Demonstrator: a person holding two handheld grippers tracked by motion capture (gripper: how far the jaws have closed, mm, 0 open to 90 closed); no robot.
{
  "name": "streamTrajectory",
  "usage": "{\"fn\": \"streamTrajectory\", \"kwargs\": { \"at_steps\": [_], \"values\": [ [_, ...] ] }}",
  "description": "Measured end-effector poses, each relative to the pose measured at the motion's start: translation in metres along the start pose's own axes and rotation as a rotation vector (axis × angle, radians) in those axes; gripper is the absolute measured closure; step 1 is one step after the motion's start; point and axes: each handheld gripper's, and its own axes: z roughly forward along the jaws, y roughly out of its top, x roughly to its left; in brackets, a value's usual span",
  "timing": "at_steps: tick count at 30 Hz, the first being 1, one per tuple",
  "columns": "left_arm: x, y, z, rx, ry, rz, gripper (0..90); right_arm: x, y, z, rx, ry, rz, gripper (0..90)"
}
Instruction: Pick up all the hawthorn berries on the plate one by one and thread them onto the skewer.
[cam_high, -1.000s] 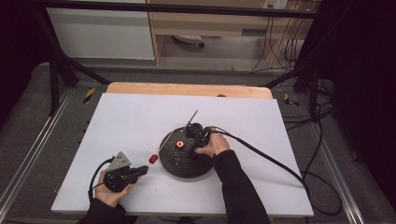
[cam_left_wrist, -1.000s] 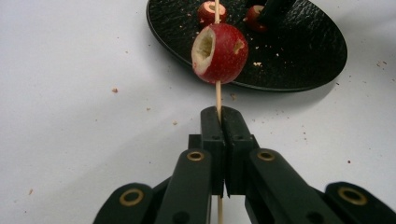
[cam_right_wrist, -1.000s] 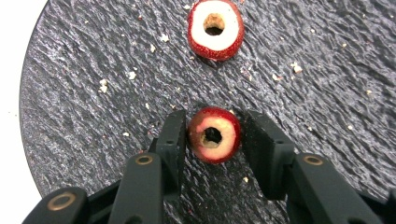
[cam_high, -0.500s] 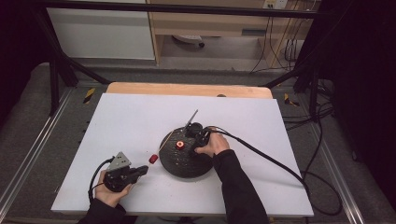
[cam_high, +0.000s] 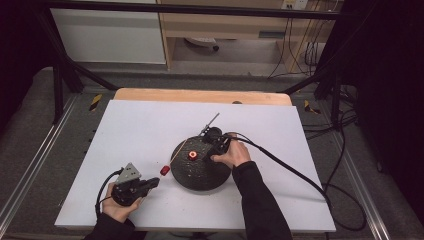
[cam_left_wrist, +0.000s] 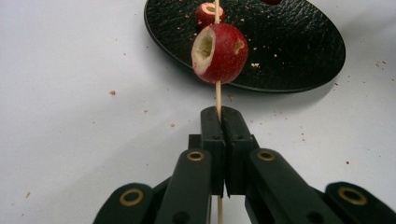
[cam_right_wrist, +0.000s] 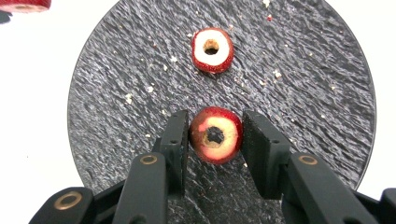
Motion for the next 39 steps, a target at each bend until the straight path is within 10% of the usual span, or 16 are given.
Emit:
{"fn": "streamTrajectory", "kwargs": {
  "at_steps": [28,39],
  "values": [
    [-0.006,0.002,0.002,-0.005,-0.001,0.012,88.4,0.001,-0.054,-0.018,-0.408,0.106,0.174,63.2],
    [-0.012,0.004,0.003,-0.013,-0.008,0.014,88.4,-0.001,-0.075,-0.025,-0.612,0.149,0.312,63.3]
  ]
}}
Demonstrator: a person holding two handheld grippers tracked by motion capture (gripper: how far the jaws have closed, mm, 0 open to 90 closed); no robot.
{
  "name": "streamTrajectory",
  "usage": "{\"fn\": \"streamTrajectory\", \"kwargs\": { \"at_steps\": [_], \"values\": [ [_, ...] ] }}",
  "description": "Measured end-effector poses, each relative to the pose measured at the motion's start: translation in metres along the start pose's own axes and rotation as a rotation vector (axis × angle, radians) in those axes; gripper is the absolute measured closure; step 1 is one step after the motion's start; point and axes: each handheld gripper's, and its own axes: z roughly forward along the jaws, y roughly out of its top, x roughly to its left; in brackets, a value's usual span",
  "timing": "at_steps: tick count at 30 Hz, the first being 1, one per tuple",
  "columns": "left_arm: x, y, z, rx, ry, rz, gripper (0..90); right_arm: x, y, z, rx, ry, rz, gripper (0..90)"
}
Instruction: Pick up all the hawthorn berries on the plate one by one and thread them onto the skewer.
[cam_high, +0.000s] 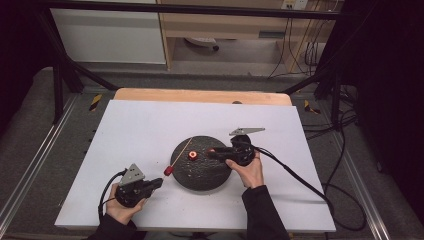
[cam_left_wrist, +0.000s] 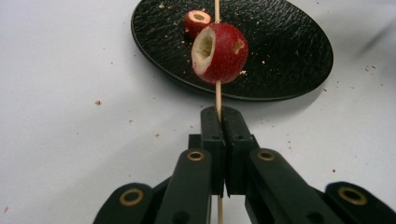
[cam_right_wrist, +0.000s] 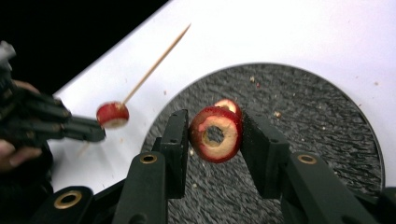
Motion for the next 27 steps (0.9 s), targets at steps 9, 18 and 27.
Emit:
{"fn": "streamTrajectory", "kwargs": {
  "at_steps": [9,18,27],
  "values": [
    [-0.006,0.002,0.003,-0.005,-0.003,0.003,88.4,-0.002,-0.008,-0.003,-0.114,0.010,0.065,63.3],
    [-0.011,0.003,0.005,-0.016,-0.005,-0.003,88.4,-0.002,-0.015,0.001,-0.219,0.018,0.130,63.4],
    [-0.014,0.003,0.006,-0.026,-0.002,-0.019,88.4,-0.002,-0.019,0.002,-0.327,0.009,0.174,63.4]
  ]
}}
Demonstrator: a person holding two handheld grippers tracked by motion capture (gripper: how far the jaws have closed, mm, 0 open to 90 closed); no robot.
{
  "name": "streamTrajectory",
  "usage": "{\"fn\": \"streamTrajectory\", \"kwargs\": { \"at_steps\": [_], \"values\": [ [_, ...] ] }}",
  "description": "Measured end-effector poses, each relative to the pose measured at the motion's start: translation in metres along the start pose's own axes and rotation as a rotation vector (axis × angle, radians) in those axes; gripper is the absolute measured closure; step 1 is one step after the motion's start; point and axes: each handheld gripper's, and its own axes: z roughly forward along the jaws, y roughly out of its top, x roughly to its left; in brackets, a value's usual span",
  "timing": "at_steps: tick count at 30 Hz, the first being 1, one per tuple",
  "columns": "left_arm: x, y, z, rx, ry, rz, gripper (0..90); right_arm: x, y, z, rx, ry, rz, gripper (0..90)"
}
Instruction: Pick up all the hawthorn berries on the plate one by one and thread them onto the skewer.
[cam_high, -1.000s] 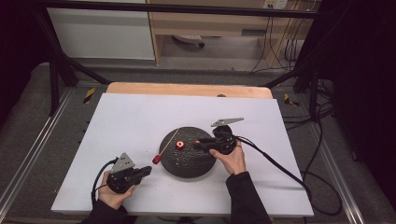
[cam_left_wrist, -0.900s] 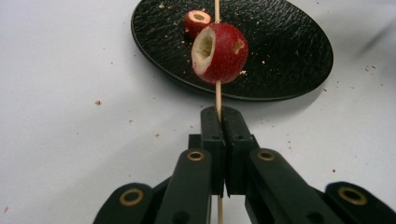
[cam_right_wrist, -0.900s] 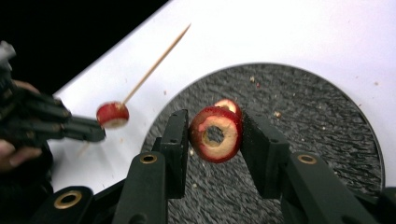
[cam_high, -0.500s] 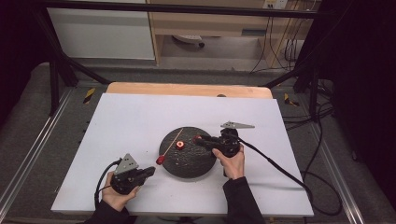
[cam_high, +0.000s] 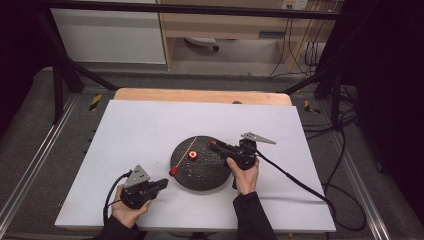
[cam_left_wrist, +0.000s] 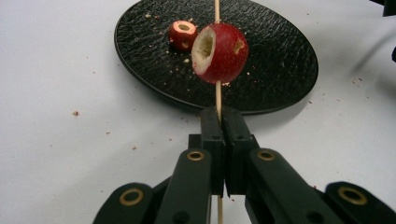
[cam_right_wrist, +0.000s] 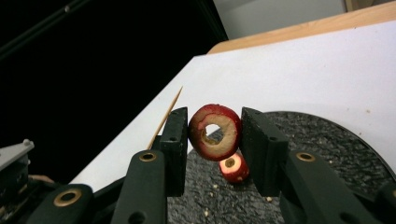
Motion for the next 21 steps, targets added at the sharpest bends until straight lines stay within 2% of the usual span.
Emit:
{"fn": "streamTrajectory", "kwargs": {
  "at_steps": [7,18,21],
  "values": [
    [-0.0025,0.0003,0.0017,-0.003,0.001,-0.003,88.4,0.0018,-0.0011,0.0019,-0.090,0.004,0.024,63.4],
    [-0.0075,0.0021,0.0029,-0.021,0.001,-0.010,88.4,0.0038,0.0005,0.0021,-0.223,-0.005,0.036,63.4],
    [-0.0097,0.0025,0.0038,-0.026,0.001,-0.014,88.4,0.0042,0.0008,0.0028,-0.245,-0.001,0.047,63.4]
  ]
}}
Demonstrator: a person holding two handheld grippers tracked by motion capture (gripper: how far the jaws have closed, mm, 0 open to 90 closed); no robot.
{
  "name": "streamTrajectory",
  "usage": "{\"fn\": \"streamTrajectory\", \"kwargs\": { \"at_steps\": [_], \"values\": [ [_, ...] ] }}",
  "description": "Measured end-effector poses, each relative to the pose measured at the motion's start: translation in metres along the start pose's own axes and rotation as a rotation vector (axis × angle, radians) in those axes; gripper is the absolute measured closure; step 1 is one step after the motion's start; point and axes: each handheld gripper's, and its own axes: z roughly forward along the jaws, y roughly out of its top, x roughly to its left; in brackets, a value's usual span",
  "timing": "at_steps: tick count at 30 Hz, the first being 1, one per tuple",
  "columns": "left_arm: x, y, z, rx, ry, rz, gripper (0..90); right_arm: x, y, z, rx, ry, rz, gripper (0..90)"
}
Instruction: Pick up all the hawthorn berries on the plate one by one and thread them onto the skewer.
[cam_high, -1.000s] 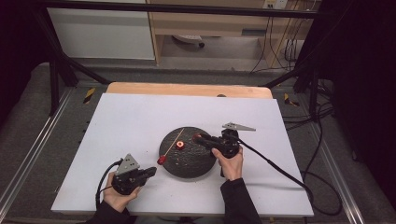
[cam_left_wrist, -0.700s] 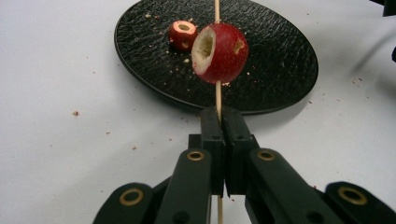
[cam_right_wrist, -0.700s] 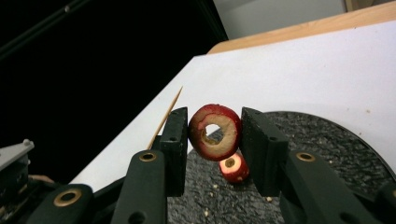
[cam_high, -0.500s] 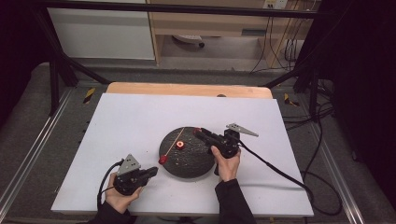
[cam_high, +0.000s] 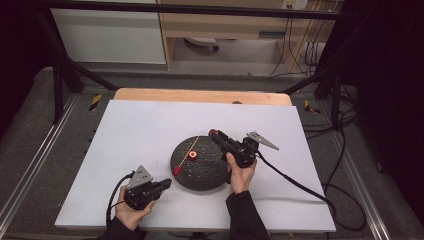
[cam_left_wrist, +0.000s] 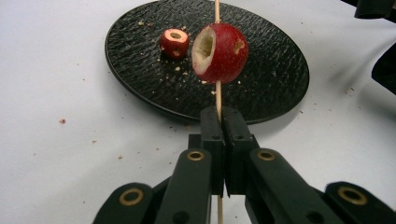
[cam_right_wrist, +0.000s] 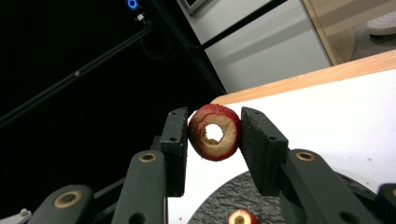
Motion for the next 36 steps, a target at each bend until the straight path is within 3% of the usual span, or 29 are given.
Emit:
{"fn": "streamTrajectory", "kwargs": {
  "at_steps": [18,36],
  "values": [
    [-0.013,0.007,0.006,-0.019,0.005,-0.005,88.4,-0.002,0.001,0.004,-0.100,-0.002,0.030,63.5],
    [-0.025,0.018,0.015,-0.049,-0.014,-0.013,88.4,-0.002,0.008,0.003,-0.168,0.037,0.072,63.5]
  ]
}}
